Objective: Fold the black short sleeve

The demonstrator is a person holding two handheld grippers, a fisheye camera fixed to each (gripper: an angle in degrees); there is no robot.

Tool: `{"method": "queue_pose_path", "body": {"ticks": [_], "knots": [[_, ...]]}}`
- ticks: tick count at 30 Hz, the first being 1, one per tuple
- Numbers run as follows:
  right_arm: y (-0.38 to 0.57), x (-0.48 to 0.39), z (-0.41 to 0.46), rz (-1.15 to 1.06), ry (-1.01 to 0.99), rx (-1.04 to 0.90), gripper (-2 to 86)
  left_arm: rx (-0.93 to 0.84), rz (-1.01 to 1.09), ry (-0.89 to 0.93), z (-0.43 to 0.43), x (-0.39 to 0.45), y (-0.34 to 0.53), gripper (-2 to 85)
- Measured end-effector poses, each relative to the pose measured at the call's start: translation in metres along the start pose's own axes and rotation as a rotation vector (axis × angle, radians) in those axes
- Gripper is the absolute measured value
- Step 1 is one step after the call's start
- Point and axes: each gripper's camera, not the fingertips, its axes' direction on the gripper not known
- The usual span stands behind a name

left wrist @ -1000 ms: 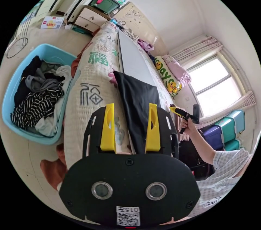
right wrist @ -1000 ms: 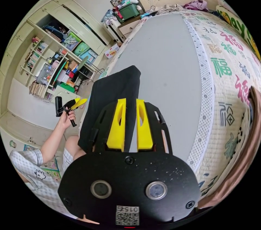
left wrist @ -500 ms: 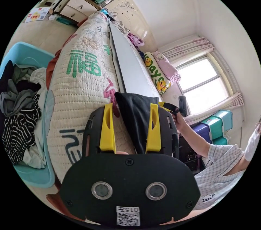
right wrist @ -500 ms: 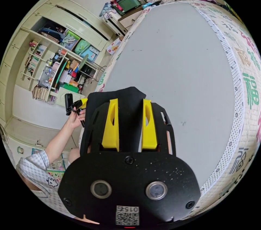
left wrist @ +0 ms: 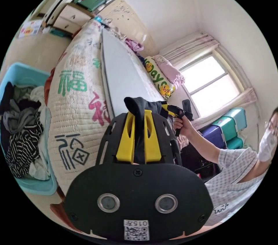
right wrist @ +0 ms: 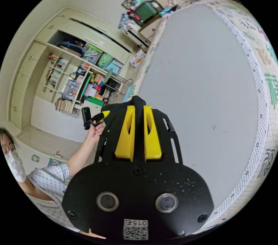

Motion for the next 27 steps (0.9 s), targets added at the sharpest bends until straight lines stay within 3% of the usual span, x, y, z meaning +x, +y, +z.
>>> {"method": "queue_pose_path", "body": {"ticks": [5,13,20,27], "knots": [[0.054,-0.122,-0.116,-0.207,-0.188,0.233,5.0,0.114,0.276,0.044,-0.078,0.154,0.011,4.8],[0.162,-0.271,-0.301,-0.441,-0.168,0.534,4.8,0.120,0.635,0.139,-0.097,0.380,0.036,4.8],[0.233,-0.359,-0.452,-0.507,0.049,0.718,4.5,0.057,0.770,0.315,-0.018,0.511,0.049,4.7],[0.208,-0.374,-0.570,-0.424,0.210,0.749,4.3,-0.065,0.666,0.514,0.124,0.571,0.015,4.0]]}}
